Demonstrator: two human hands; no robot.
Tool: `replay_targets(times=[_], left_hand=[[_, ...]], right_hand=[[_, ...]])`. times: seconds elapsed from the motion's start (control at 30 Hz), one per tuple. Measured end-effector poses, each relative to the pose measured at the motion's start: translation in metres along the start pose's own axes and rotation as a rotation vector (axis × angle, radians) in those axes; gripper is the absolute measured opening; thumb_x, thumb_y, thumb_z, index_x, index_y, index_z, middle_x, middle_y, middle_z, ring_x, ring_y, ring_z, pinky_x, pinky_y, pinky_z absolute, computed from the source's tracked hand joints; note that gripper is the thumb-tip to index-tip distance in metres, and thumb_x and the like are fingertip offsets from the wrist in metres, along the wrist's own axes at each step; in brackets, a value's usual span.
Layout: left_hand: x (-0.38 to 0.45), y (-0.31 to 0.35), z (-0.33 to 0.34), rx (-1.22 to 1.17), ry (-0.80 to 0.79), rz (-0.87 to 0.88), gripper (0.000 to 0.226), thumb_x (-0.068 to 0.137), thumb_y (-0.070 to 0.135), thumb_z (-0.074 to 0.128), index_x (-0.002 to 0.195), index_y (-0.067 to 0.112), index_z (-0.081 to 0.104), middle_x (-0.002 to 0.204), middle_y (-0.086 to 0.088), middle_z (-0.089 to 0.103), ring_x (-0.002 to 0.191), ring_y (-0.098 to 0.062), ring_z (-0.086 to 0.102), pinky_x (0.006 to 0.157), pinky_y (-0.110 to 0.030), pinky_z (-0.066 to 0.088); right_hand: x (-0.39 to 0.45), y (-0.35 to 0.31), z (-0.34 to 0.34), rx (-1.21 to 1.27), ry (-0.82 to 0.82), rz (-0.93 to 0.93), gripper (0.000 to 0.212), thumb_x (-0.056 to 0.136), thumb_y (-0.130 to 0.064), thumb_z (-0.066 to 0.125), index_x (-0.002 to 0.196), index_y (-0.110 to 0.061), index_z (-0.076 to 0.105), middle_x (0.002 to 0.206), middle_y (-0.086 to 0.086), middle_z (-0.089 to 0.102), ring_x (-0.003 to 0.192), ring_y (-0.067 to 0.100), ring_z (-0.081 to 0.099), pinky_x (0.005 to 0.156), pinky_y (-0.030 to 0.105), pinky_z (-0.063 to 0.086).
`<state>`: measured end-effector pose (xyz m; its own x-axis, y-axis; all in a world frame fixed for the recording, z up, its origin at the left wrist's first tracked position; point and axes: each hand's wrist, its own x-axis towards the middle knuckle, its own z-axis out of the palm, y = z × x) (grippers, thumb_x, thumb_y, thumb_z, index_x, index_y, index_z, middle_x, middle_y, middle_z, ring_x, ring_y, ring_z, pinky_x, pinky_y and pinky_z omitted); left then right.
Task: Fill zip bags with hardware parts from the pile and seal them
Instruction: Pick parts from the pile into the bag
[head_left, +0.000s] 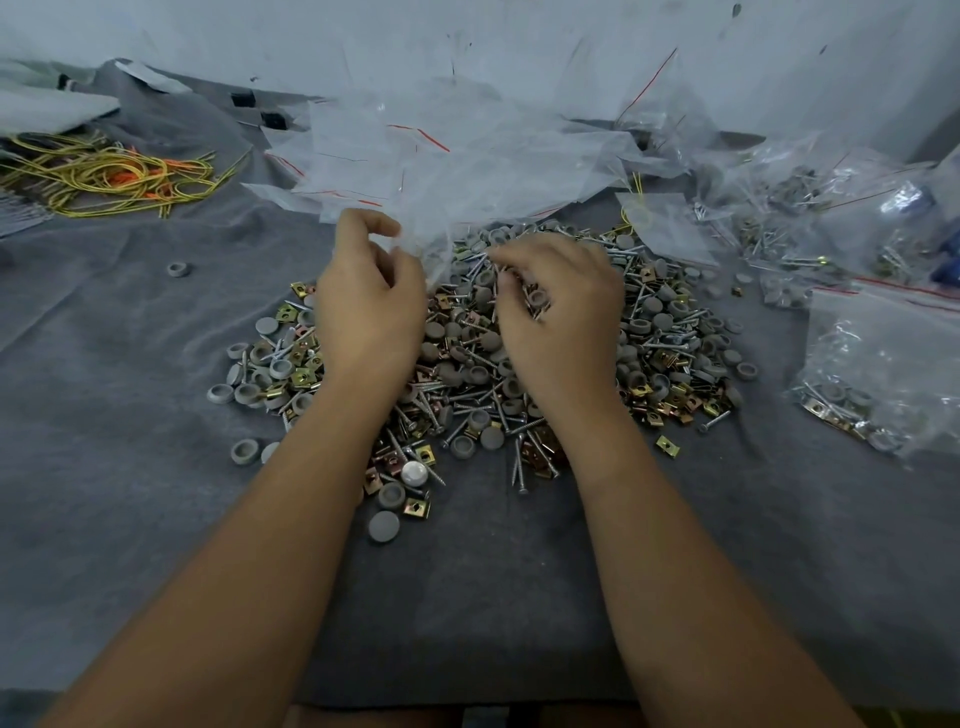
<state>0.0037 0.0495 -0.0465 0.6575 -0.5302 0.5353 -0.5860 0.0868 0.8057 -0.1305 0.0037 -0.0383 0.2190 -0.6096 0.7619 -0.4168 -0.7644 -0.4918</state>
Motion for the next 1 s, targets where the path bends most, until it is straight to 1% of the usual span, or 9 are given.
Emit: replay_targets(times=[0.1, 0.23, 0.37, 0.47, 0.53, 0.63, 0.73, 0.87, 1.0], left_hand=[[-0.001, 0.000, -0.004, 0.101, 0.017, 0.043, 0.014, 0.093, 0.019, 0.046, 0.107, 0.022, 0.049, 0.055, 0.009, 0.044, 0.051, -0.002, 0.046, 0.048, -0.029, 0.031], [-0.003, -0.001, 0.000, 0.174, -0.141, 0.022, 0.013, 0.095, 0.018, 0.047, 0.104, 0.027, 0.048, 0.056, 0.005, 0.047, 0.051, -0.002, 0.048, 0.048, -0.029, 0.032], [-0.002, -0.003, 0.002, 0.125, -0.164, -0.051, 0.013, 0.092, 0.018, 0.048, 0.098, 0.030, 0.050, 0.054, 0.007, 0.048, 0.047, 0.001, 0.048, 0.050, -0.028, 0.032], [0.002, -0.005, 0.002, 0.031, -0.150, -0.155, 0.012, 0.090, 0.020, 0.047, 0.096, 0.028, 0.053, 0.055, 0.008, 0.049, 0.042, -0.001, 0.043, 0.050, -0.027, 0.033], [0.003, -0.006, 0.002, -0.004, -0.149, -0.189, 0.013, 0.089, 0.019, 0.047, 0.097, 0.027, 0.054, 0.055, 0.008, 0.049, 0.040, -0.002, 0.040, 0.049, -0.027, 0.032], [0.002, -0.005, 0.002, -0.004, -0.158, -0.189, 0.012, 0.089, 0.019, 0.048, 0.096, 0.027, 0.055, 0.056, 0.008, 0.050, 0.040, -0.002, 0.041, 0.049, -0.027, 0.031], [0.001, -0.004, 0.002, 0.012, -0.176, -0.159, 0.011, 0.091, 0.018, 0.049, 0.095, 0.027, 0.054, 0.056, 0.008, 0.050, 0.040, 0.000, 0.045, 0.048, -0.026, 0.030], [0.001, -0.004, 0.002, 0.034, -0.181, -0.131, 0.010, 0.092, 0.018, 0.050, 0.093, 0.028, 0.052, 0.056, 0.009, 0.049, 0.042, 0.002, 0.047, 0.040, -0.014, 0.028], [0.001, -0.004, 0.002, 0.034, -0.188, -0.146, 0.011, 0.092, 0.020, 0.050, 0.091, 0.031, 0.052, 0.051, 0.013, 0.051, 0.040, 0.002, 0.048, 0.039, -0.014, 0.030]], right_hand=[[0.003, 0.003, -0.005, -0.115, 0.050, 0.143, 0.019, 0.083, -0.010, 0.063, 0.095, -0.020, 0.075, 0.096, -0.004, 0.067, 0.098, 0.022, 0.057, 0.089, 0.043, 0.043], [0.004, 0.008, -0.006, -0.219, -0.003, 0.233, 0.021, 0.084, -0.009, 0.063, 0.096, -0.022, 0.074, 0.096, -0.002, 0.065, 0.100, 0.024, 0.053, 0.088, 0.040, 0.041], [0.003, 0.012, -0.002, -0.312, -0.199, 0.186, 0.021, 0.087, -0.010, 0.060, 0.093, -0.025, 0.074, 0.098, -0.004, 0.067, 0.103, 0.023, 0.052, 0.088, 0.035, 0.034], [0.000, 0.015, 0.003, -0.360, -0.341, 0.119, 0.029, 0.089, -0.010, 0.056, 0.102, -0.030, 0.073, 0.108, -0.004, 0.065, 0.110, 0.023, 0.049, 0.093, 0.035, 0.031], [-0.004, 0.015, 0.005, -0.362, -0.382, 0.065, 0.032, 0.089, -0.012, 0.055, 0.108, -0.031, 0.072, 0.108, -0.004, 0.061, 0.111, 0.022, 0.045, 0.093, 0.035, 0.026], [-0.007, 0.015, 0.006, -0.408, -0.373, -0.018, 0.028, 0.087, -0.017, 0.057, 0.109, -0.029, 0.072, 0.102, -0.003, 0.055, 0.107, 0.022, 0.042, 0.093, 0.035, 0.026], [-0.006, 0.014, 0.006, -0.443, -0.319, -0.058, 0.026, 0.085, -0.016, 0.062, 0.108, -0.024, 0.070, 0.106, 0.000, 0.054, 0.107, 0.023, 0.044, 0.091, 0.034, 0.028], [-0.008, 0.013, 0.008, -0.524, -0.338, -0.051, 0.020, 0.091, -0.028, 0.058, 0.106, -0.020, 0.068, 0.109, 0.001, 0.052, 0.111, 0.025, 0.042, 0.092, 0.034, 0.026], [-0.006, 0.015, 0.010, -0.592, -0.315, 0.002, 0.022, 0.090, -0.037, 0.057, 0.095, -0.018, 0.064, 0.112, 0.002, 0.051, 0.113, 0.025, 0.041, 0.093, 0.037, 0.031]])
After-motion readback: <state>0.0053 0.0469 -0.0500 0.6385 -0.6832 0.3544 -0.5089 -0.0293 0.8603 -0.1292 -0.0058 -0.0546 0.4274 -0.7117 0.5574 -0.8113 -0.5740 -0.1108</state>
